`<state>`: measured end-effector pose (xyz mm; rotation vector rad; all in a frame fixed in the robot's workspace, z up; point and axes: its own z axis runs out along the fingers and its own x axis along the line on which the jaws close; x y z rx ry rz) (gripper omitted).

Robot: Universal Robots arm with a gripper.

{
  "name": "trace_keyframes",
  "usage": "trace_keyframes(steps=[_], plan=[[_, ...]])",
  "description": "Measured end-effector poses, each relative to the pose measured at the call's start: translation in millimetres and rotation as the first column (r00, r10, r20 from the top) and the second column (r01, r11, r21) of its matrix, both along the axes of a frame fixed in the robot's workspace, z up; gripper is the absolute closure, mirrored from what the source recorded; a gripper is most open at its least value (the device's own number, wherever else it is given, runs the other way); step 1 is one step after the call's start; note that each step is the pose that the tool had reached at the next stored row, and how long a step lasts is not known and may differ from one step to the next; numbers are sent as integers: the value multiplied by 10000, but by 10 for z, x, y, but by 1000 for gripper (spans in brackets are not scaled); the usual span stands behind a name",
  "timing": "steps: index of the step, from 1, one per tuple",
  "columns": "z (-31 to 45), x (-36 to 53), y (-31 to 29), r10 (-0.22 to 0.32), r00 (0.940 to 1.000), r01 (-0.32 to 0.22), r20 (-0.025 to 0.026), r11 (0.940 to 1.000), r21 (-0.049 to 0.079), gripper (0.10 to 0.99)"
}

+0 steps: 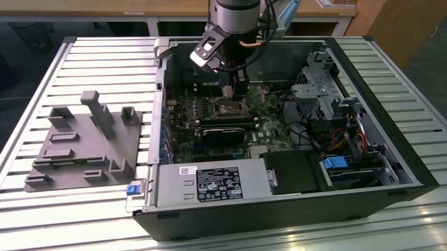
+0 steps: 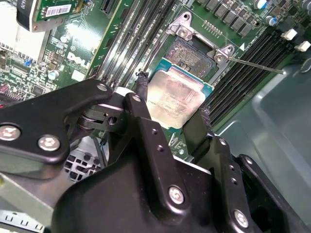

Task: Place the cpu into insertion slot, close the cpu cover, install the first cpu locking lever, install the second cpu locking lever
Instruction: 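Place the cpu into insertion slot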

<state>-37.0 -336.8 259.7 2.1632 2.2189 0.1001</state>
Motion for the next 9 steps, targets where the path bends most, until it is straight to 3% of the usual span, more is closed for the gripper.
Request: trace_keyframes(steps=[9], plan=[[-69, 0, 1, -1, 10000, 1, 0, 10000, 0, 545]])
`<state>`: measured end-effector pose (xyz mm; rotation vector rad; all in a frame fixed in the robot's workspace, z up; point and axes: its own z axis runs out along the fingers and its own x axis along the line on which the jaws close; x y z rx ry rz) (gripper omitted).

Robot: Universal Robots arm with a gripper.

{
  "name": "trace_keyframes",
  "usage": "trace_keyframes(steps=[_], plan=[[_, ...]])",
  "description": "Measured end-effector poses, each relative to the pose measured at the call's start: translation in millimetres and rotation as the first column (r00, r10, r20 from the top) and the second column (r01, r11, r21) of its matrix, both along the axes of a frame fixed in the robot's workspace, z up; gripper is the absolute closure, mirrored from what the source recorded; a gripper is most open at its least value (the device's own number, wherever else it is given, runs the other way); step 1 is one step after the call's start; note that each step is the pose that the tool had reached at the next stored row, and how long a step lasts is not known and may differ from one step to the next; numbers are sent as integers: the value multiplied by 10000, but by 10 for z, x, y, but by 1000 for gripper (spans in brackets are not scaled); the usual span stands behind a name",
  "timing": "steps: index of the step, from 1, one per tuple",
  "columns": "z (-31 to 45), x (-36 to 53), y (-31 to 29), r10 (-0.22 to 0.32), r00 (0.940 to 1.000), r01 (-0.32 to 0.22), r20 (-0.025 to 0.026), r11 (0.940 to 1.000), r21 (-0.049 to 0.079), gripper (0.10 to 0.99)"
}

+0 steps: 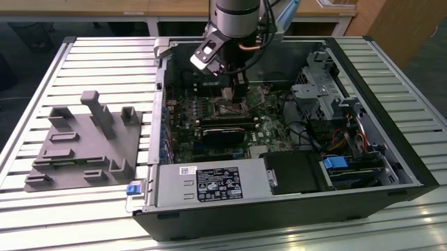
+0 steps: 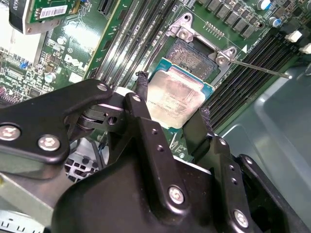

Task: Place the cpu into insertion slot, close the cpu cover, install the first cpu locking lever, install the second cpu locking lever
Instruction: 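Place the cpu into insertion slot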

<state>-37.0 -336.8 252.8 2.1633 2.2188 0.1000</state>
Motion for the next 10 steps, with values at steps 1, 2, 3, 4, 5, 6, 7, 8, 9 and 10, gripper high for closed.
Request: trace_keyframes(steps=[1, 2, 3, 4, 5, 6, 7, 8, 9, 10], plan=[[-5, 0, 0, 0, 10000, 0, 0, 10000, 1, 545], [-10, 0, 1, 0, 10000, 0, 0, 10000, 0, 545], [-15, 0, 1, 0, 10000, 0, 1, 10000, 1, 545], [-20, 0, 1, 0, 10000, 0, 0, 10000, 0, 545], [-25, 0, 1, 0, 10000, 0, 0, 10000, 0, 545], [-30, 0, 2, 0, 10000, 0, 0, 10000, 0, 545], [-35, 0, 2, 0, 10000, 0, 0, 10000, 0, 545], [-40, 0, 2, 0, 10000, 0, 0, 10000, 1, 545], [-45, 0, 3, 0, 10000, 0, 0, 10000, 0, 545], [-49, 0, 3, 0, 10000, 0, 0, 10000, 0, 545]])
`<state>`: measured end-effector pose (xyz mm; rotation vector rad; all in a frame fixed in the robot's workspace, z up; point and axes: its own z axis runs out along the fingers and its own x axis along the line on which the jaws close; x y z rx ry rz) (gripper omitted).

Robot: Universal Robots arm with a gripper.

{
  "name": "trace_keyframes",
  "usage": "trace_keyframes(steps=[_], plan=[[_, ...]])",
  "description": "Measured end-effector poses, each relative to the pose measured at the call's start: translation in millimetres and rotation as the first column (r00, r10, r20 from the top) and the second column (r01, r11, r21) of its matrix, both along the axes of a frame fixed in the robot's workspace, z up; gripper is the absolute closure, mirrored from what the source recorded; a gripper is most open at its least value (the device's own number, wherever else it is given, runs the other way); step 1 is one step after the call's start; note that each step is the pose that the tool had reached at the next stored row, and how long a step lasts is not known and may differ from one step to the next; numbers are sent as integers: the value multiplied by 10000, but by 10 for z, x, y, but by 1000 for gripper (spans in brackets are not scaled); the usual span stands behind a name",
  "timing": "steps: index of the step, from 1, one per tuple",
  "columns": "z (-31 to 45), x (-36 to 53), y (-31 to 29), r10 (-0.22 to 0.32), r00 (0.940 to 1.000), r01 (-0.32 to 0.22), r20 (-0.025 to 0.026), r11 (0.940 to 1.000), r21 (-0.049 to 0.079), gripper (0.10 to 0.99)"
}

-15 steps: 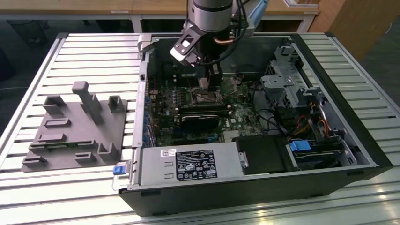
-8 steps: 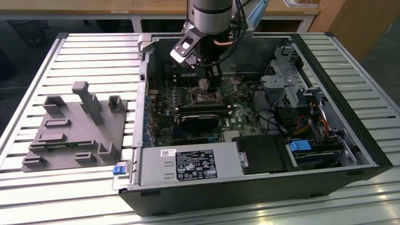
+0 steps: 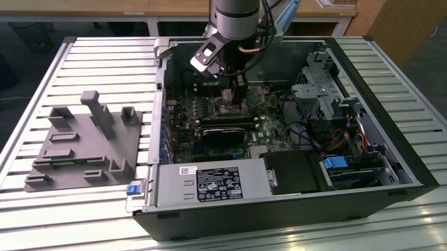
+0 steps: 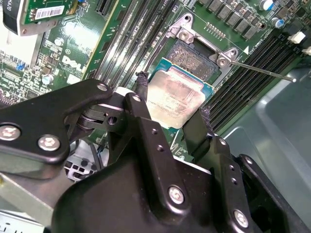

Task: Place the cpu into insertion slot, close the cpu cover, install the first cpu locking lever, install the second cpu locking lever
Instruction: 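Place the cpu into insertion slot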

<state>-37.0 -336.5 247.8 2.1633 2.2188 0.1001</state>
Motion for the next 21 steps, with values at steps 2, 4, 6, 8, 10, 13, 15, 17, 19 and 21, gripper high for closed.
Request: trace_keyframes(steps=[2, 4, 6, 8, 10, 13, 15, 17, 19, 21], plan=[[-9, 0, 1, 0, 10000, 0, 0, 10000, 0, 545], [-18, 0, 2, 0, 10000, 0, 0, 10000, 0, 545], [-29, 0, 3, 0, 10000, 0, 0, 10000, 0, 545], [-44, 0, 4, 0, 10000, 0, 0, 10000, 0, 545], [-64, 0, 9, -1, 10000, 1, -1, 10000, 1, 545], [-96, 0, 19, 0, 10000, 0, -3, 10000, 0, 545], [-118, 0, 26, 0, 10000, 0, -3, 10000, 0, 545], [-137, 0, 34, 0, 10000, 0, -5, 10000, 0, 545], [-155, 0, 43, 0, 10000, 0, -5, 10000, -1, 545], [-175, 0, 52, 0, 10000, 0, -5, 10000, 1, 545]])
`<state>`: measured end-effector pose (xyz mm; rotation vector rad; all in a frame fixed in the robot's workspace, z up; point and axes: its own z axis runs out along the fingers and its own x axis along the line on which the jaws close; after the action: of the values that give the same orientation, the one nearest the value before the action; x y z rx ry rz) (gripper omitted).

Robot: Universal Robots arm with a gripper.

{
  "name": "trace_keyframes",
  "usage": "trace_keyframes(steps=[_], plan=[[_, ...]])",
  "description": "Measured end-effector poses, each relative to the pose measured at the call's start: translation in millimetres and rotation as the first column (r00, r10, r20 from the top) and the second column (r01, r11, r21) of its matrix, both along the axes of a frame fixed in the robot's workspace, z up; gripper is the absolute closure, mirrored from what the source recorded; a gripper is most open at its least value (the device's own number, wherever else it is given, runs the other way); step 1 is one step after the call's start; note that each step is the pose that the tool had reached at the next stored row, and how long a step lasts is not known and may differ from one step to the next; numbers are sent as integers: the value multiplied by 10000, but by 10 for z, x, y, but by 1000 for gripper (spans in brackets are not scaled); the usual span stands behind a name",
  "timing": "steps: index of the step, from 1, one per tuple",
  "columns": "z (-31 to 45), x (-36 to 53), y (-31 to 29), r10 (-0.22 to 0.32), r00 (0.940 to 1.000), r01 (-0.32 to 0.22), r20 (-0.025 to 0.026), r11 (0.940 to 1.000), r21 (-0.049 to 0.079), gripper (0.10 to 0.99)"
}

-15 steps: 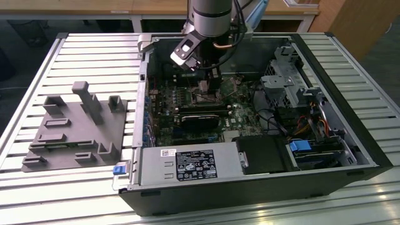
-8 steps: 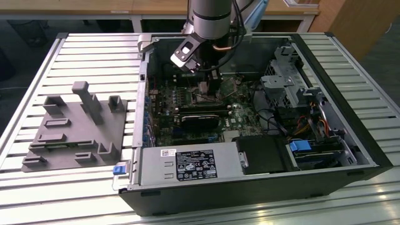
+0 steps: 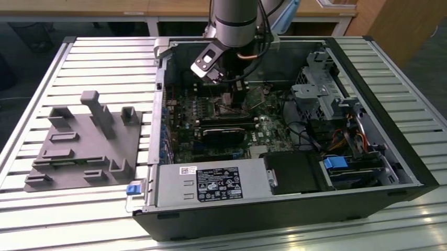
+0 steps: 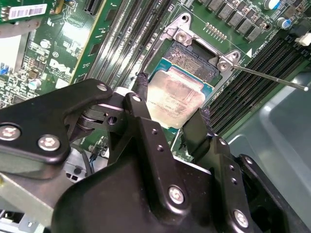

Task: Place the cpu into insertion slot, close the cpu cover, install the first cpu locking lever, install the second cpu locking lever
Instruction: 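Place the cpu into insertion slot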

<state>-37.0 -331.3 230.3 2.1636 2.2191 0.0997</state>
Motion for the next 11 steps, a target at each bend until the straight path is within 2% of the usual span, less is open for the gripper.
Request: trace_keyframes(steps=[11], plan=[[-95, 0, 30, -1, 10000, 1, -9, 10000, -1, 545]])
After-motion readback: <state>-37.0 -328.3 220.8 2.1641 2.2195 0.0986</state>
